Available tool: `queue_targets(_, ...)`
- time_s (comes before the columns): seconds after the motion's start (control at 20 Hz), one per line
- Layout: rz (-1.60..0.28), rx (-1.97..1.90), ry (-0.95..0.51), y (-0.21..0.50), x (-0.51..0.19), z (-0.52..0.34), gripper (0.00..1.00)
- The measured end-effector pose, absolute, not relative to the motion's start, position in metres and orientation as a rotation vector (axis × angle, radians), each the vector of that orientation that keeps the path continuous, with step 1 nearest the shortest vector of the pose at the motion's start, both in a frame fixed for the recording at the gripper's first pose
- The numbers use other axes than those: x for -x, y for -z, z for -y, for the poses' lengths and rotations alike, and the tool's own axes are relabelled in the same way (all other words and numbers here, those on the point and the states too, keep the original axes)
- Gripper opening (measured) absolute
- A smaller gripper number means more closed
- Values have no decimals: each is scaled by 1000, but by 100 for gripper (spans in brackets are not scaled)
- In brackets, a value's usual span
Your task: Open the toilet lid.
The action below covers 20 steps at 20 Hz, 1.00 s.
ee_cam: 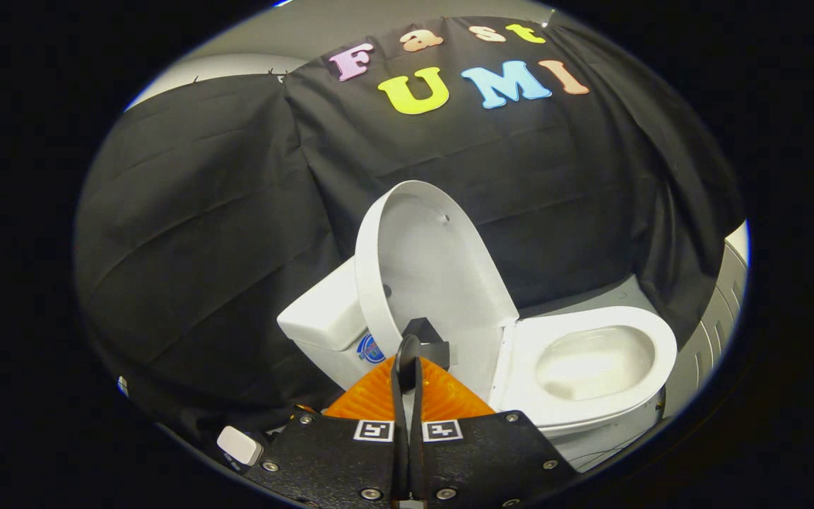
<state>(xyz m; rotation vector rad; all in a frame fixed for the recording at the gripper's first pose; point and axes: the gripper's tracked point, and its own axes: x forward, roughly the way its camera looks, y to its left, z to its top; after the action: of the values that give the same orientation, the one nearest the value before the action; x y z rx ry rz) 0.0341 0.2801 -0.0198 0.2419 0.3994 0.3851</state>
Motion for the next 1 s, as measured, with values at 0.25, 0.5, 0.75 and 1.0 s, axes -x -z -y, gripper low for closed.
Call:
queue_targets(0.25, -371, -185, -382, 19, -35, -295, 1)
queue_targets(0.5, -327, -126, -370, 17, -36, -290, 2)
queue_targets(0.75, -291, -181, -429, -1, -27, -277, 37)
queue_targets(1.0, -145, -126, -355, -45, -29, -224, 95)
